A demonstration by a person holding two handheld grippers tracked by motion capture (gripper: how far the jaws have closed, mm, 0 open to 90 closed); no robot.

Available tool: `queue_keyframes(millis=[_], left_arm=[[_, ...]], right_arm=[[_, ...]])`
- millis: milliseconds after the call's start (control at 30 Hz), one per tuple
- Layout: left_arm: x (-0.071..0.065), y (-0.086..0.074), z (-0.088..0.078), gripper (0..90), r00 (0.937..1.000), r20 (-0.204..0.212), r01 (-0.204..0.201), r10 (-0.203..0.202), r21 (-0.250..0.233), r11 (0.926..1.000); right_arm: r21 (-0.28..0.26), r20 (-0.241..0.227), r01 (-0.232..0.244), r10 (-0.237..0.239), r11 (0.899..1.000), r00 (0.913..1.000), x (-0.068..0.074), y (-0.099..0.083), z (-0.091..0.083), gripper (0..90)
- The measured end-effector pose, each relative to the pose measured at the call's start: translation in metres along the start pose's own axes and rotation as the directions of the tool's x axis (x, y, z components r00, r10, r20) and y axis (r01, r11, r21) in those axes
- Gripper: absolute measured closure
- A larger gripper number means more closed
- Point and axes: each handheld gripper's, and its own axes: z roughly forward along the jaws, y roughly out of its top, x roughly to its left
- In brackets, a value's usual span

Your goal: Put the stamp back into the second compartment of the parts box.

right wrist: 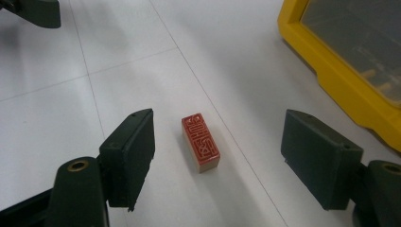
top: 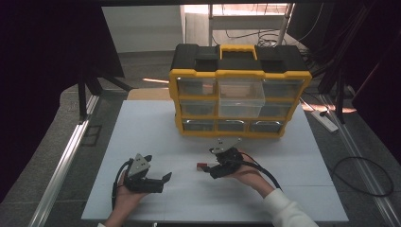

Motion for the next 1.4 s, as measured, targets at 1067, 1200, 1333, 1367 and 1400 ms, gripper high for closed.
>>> queue_keyframes(millis=[1067,1200,1333,1367,1400], left_arm=[[0.001,0.0,0.001,2.3,1.0,0.001,0.001,-0.001,0.003,1.0],[0.001,0.0,0.001,2.4,1.0,0.002,0.0,0.0,0.005,1.0],[0.001,0.0,0.001,2.3,1.0,0.002,0.0,0.0,0.005,1.0],[0.001,0.0,0.001,2.4,1.0,0.002,-0.001,0.001,0.005,1.0],[0.001,0.0,0.001,2.3,1.0,0.003,-0.001,0.001,0.005,1.0]], right_arm=[[0.106,-0.038,0.049,-0.045,0.993,0.9983,0.003,-0.003,0.041,42.4],[0.11,-0.052,0.041,-0.035,0.993,0.998,0.002,-0.003,0.041,49.6],[0.116,-0.07,0.039,-0.031,0.992,0.9971,0.001,-0.004,0.041,60.9],[0.116,-0.07,0.048,-0.04,0.992,0.9967,0.001,-0.004,0.041,64.6],[0.116,-0.068,0.057,-0.049,0.992,0.9965,0.001,-0.004,0.041,68.2]])
